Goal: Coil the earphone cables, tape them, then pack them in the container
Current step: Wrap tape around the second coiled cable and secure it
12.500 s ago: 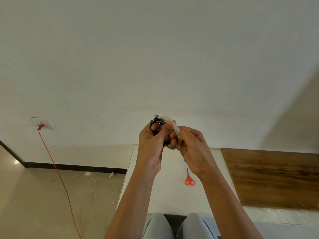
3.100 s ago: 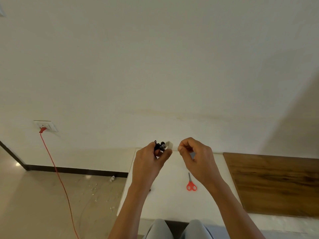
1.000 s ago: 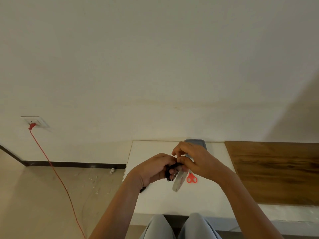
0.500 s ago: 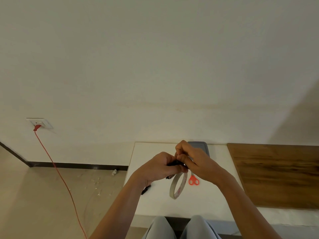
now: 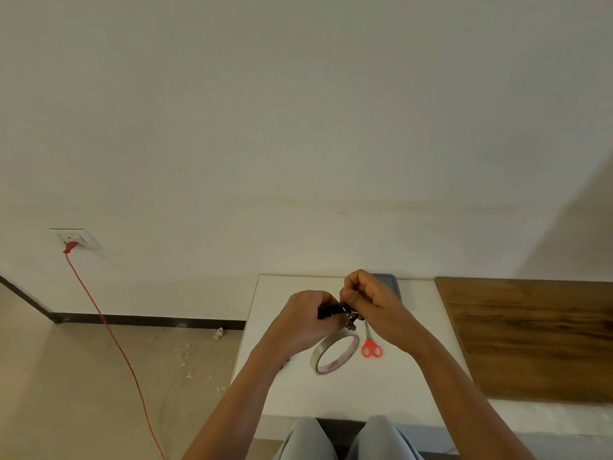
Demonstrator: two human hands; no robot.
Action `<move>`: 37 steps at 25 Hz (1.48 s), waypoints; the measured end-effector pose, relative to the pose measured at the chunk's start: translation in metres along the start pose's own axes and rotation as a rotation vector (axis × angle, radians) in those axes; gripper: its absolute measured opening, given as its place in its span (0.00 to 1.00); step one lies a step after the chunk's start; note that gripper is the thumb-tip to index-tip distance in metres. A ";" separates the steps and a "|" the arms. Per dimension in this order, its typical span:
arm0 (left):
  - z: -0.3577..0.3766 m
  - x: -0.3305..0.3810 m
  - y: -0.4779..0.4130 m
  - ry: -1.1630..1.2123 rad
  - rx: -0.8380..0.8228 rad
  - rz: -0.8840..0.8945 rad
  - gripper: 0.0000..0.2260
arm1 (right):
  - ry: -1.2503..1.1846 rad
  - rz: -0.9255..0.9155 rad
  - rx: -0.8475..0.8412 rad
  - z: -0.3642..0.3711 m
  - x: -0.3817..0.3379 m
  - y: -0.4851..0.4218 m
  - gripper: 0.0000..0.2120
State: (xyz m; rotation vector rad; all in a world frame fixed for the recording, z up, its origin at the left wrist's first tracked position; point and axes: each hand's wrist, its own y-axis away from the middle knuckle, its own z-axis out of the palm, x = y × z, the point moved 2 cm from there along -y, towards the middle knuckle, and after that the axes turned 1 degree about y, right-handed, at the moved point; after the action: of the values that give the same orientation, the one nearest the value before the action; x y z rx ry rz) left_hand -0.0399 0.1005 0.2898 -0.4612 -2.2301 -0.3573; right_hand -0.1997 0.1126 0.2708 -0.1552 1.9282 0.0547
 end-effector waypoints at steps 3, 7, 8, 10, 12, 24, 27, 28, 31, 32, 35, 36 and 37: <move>0.004 0.001 0.000 -0.040 0.082 0.020 0.05 | -0.092 0.066 0.044 0.000 -0.002 -0.004 0.07; 0.010 0.005 0.003 -0.049 0.243 0.048 0.06 | -0.175 0.170 0.096 0.000 -0.004 -0.008 0.08; 0.011 0.005 0.004 -0.040 0.264 0.058 0.06 | -0.185 0.193 0.090 0.001 -0.004 -0.009 0.08; 0.013 0.006 0.006 -0.046 0.283 0.086 0.06 | -0.190 0.233 0.055 0.001 -0.005 -0.010 0.08; 0.014 0.008 0.008 -0.052 0.294 0.112 0.07 | -0.184 0.286 -0.002 0.000 -0.004 -0.012 0.08; 0.013 0.008 0.010 -0.102 0.335 0.147 0.06 | -0.280 0.272 -0.164 -0.006 0.004 -0.015 0.07; 0.008 0.003 0.009 -0.084 0.300 0.097 0.05 | -0.297 0.136 -0.282 -0.010 0.004 -0.006 0.21; 0.007 0.001 0.009 -0.079 0.280 0.079 0.06 | -0.224 0.100 -0.289 -0.010 0.003 -0.004 0.24; 0.004 -0.002 0.008 -0.064 0.220 0.027 0.06 | 0.113 -0.028 -0.221 -0.007 0.003 -0.004 0.25; 0.003 -0.002 0.008 -0.058 0.203 0.006 0.07 | 0.178 -0.073 -0.207 -0.006 0.002 -0.005 0.23; 0.000 -0.004 0.008 -0.010 0.151 -0.047 0.09 | 0.267 -0.158 -0.193 -0.006 0.000 -0.005 0.20; -0.001 -0.005 0.007 0.016 0.128 -0.063 0.09 | 0.271 -0.165 -0.198 -0.006 0.000 -0.005 0.19; -0.001 -0.006 0.008 0.043 0.103 -0.075 0.09 | 0.238 -0.154 -0.212 -0.005 0.000 -0.005 0.19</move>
State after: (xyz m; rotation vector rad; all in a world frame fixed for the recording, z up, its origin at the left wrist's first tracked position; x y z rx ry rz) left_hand -0.0322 0.1059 0.2871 -0.3131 -2.2159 -0.2875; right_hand -0.2040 0.1073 0.2731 -0.4699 2.1390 0.1438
